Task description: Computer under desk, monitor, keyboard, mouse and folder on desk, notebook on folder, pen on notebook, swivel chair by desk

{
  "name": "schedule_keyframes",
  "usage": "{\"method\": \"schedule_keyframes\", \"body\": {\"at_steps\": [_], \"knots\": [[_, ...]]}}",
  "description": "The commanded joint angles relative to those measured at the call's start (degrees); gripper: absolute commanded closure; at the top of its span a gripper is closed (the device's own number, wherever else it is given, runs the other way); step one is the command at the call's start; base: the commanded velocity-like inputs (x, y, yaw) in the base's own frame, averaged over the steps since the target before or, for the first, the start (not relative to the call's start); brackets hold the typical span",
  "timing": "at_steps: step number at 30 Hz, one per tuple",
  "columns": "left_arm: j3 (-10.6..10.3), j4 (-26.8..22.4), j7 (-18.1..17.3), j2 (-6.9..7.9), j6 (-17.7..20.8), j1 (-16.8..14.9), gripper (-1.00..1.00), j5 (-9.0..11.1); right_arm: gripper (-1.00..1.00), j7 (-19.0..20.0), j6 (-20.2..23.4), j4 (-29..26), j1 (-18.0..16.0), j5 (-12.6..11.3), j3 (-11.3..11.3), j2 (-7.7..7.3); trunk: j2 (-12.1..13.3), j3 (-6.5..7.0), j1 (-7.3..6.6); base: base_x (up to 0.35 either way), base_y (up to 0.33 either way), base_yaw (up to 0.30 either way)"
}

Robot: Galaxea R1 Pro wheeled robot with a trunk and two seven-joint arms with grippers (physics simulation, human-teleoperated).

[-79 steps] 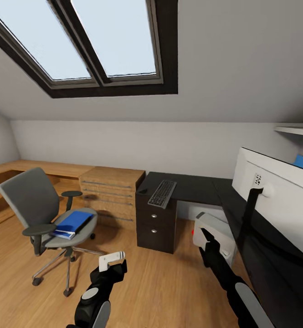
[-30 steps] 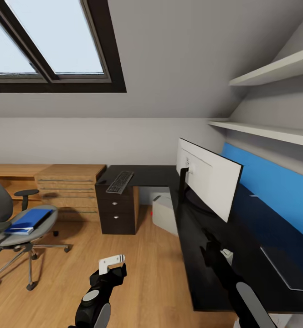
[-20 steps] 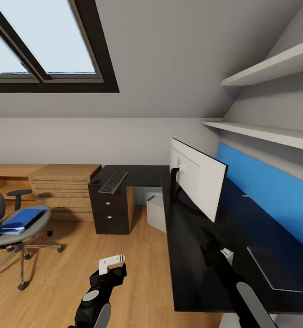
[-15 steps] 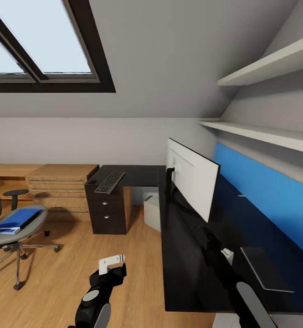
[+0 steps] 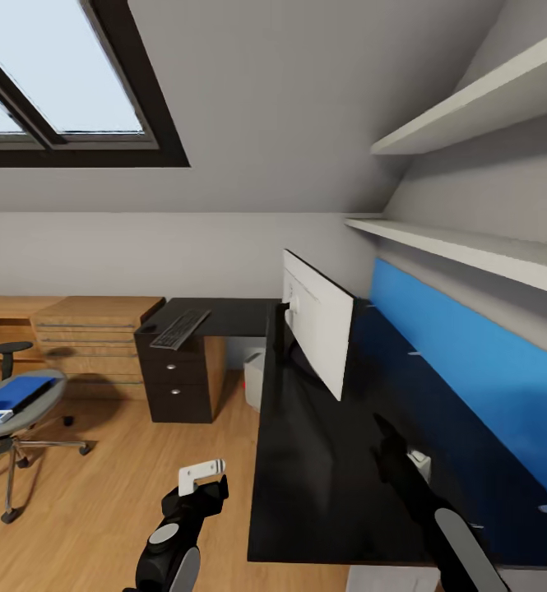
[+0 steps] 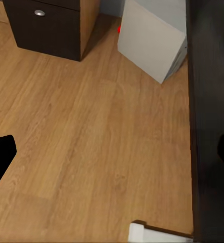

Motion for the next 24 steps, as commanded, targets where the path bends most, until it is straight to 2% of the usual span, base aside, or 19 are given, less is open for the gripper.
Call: {"method": "schedule_keyframes", "body": {"at_steps": [1, 2, 5, 10, 11, 12, 13, 14, 16, 17, 18, 19, 21, 22, 23, 24], "knots": [[-0.1, -0.1, 0.5, 0.0, 0.1, 0.0, -1.0, 0.6, -1.0, -1.1, -0.2, 0.0, 0.0, 0.0, 0.0, -0.2, 0.0, -0.07, 0.0, 0.0, -0.311, 0.0], [-0.1, -0.1, 0.5, 0.0, 0.1, 0.0, -1.0, 0.6, -1.0, -3.2, -0.7, -0.1, -0.1, 1.3, -0.1, -0.52, 0.0, -0.07, 0.0, 0.0, -0.311, 0.0], [-0.1, -0.1, 0.5, 0.0, 0.1, 0.0, -1.0, 0.6, -1.0, -6.0, -1.6, -0.2, -0.3, 3.9, -0.2, -0.86, 0.0, -0.07, 0.0, 0.0, -0.31, 0.0], [-0.1, -0.1, 0.5, 0.0, 0.1, 0.0, -1.0, 0.6, -1.0, -9.7, -4.2, -2.1, -0.8, 11.8, -0.2, -1.19, 0.0, -0.07, 0.0, 0.0, -0.259, 0.0], [-0.1, -0.1, 0.5, 0.0, 0.1, 0.0, -1.0, 0.6, -1.0, -12.2, -5.4, -3.3, -1.0, 18.0, -0.7, -1.27, 0.0, -0.07, 0.0, 0.0, -0.068, 0.0], [-0.1, -0.1, 0.5, 0.0, 0.1, 0.0, -1.0, 0.6, -1.0, -13.2, -5.7, -3.5, -1.0, 20.3, -1.3, -1.28, 0.0, -0.07, 0.0, 0.0, -0.044, 0.0], [-0.1, -0.1, 0.5, 0.0, 0.1, 0.0, -1.0, 0.6, -1.0, -13.6, -5.9, -3.6, -1.0, 21.3, -1.6, -1.28, 0.0, -0.07, 0.0, 0.0, -0.035, 0.0], [-0.1, -0.1, 0.5, 0.0, 0.1, 0.0, -1.0, 0.6, -1.0, -14.5, -8.8, -3.8, -1.2, 25.6, -3.1, -1.28, 0.0, -0.07, 0.0, 0.0, -0.018, 0.0], [-0.1, -0.1, 0.5, 0.0, 0.1, 0.0, -1.0, 0.6, -1.0, -14.8, -11.3, -3.7, -1.4, 28.4, -3.7, -1.26, 0.0, -0.07, 0.0, 0.0, -0.013, 0.0], [-0.1, -0.1, 0.4, 0.0, 0.1, 0.0, -1.0, 0.6, -1.0, -15.1, -13.3, -3.5, -1.9, 31.2, -4.1, -1.22, 0.0, -0.07, 0.0, 0.0, -0.007, 0.0], [-0.1, -0.2, 0.4, 0.0, 0.1, 0.0, -1.0, 0.6, -1.0, -15.2, -14.0, -3.3, -2.2, 32.7, -4.3, -1.2, 0.0, -0.07, 0.0, 0.0, -0.006, 0.0], [-0.1, -0.4, 0.4, 0.0, 0.1, 0.0, -1.0, 0.6, -1.0, -15.4, -15.8, -1.7, -3.8, 39.0, -4.6, -1.18, 0.0, -0.07, 0.0, 0.0, -0.002, 0.0], [-0.1, -0.5, 0.3, 0.0, 0.1, 0.0, -1.0, 0.6, -1.0, -15.6, -16.4, 2.2, -7.3, 45.0, -4.8, -1.25, 0.0, -0.07, 0.0, 0.0, -0.001, 0.0], [-0.1, -0.6, 0.3, 0.0, 0.1, 0.0, -1.0, 0.6, -1.0, -15.6, -16.5, 7.9, -12.0, 48.9, -4.8, -1.44, 0.0, -0.07, 0.0, 0.0, 0.0, 0.0], [-0.1, -0.6, 0.3, 0.0, 0.1, 0.0, -1.0, 0.6, -1.0, -15.6, -16.4, 10.4, -13.8, 50.1, -4.8, -1.56, 0.0, -0.07, 0.0, 0.0, 0.0, 0.0], [-0.1, -0.6, 0.3, 0.0, 0.1, 0.0, -1.0, 0.6, -1.0, -15.6, -16.2, 16.2, -17.8, 52.4, -4.8, -1.78, 0.0, -0.07, 0.0, 0.0, 0.0, 0.0]]}}
